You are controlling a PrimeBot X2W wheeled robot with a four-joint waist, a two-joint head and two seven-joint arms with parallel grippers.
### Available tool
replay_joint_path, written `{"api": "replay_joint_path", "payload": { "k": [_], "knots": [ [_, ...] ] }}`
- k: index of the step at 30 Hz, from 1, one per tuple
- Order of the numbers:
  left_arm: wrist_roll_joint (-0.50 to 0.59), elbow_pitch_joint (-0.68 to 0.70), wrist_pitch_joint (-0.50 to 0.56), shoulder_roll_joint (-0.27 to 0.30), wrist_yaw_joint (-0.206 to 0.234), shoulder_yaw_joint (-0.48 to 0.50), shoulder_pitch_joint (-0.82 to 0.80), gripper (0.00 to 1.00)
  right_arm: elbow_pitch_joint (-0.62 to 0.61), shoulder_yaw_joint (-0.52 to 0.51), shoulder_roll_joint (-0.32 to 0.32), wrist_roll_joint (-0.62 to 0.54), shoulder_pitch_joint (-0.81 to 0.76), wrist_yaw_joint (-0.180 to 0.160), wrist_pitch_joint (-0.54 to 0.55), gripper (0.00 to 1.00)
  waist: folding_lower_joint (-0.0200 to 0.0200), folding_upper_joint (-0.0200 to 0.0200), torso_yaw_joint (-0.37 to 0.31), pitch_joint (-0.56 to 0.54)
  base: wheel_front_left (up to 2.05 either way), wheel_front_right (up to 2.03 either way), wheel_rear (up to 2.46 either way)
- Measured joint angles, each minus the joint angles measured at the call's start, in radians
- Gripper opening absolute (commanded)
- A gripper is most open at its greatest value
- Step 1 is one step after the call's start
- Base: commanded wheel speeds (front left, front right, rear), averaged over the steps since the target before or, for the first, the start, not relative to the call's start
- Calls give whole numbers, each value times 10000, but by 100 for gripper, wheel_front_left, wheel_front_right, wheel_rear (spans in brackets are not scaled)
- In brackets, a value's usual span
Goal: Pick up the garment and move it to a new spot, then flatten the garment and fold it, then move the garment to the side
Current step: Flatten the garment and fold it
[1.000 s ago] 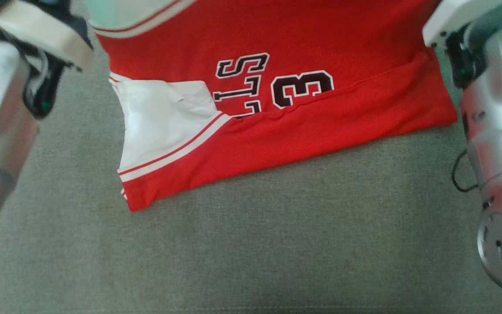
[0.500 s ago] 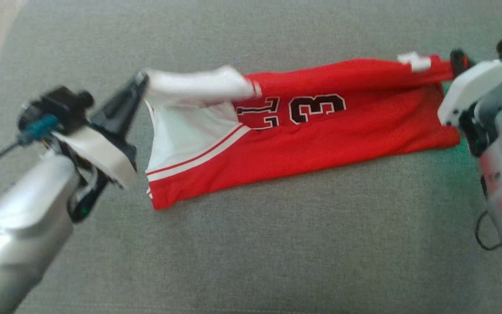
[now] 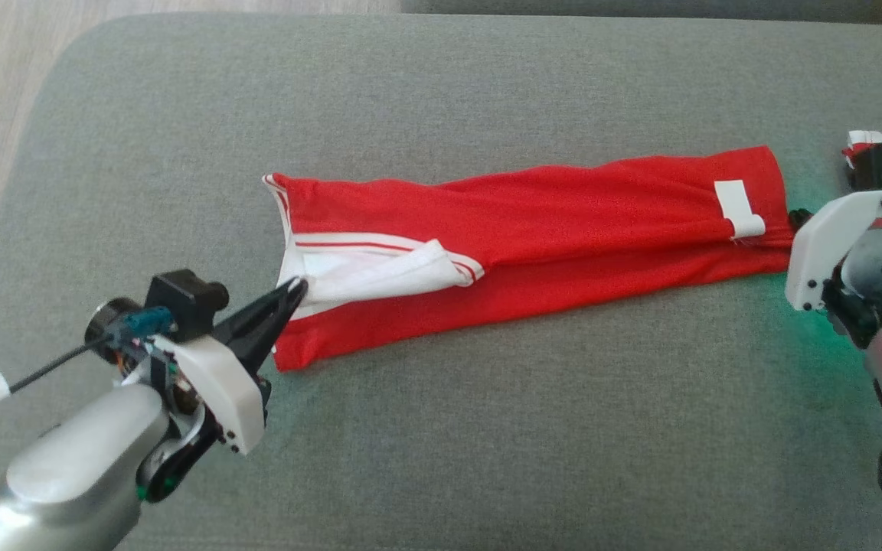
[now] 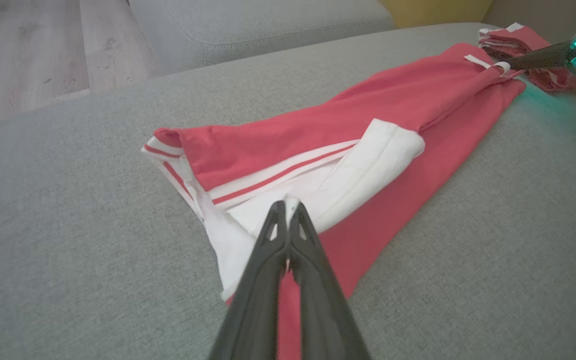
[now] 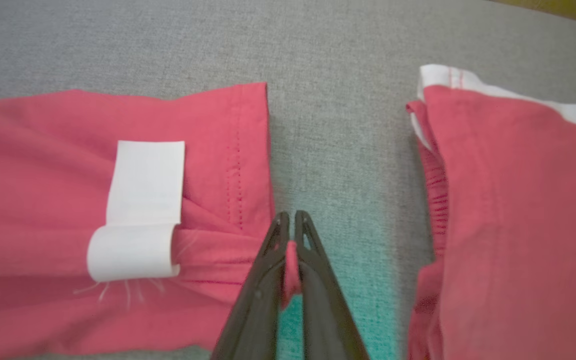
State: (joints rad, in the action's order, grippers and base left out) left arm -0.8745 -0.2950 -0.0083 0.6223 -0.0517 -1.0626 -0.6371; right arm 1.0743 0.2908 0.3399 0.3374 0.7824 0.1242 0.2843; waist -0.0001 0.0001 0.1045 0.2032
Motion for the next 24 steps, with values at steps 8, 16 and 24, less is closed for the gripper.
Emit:
{"api": "replay_joint_path", "payload": {
  "k": [8,16,24],
  "knots": [
    [2,-159,161,29,176,-105,207,0,-821,652,203,861,-194,0,431,0,1,0,-202,31,0,0,0],
    [-67,-506,52,-100,380,-140,314,80,-1409,894,265,1582,-616,0,359,100,1,0,-286,-106,0,0,0],
    [-828,-416,-2268,-1041,1697,1837,440,100,-2828,6,82,2479,-750,0,-2637,100,0,0,-366,-604,0,0,0]
  ]
}}
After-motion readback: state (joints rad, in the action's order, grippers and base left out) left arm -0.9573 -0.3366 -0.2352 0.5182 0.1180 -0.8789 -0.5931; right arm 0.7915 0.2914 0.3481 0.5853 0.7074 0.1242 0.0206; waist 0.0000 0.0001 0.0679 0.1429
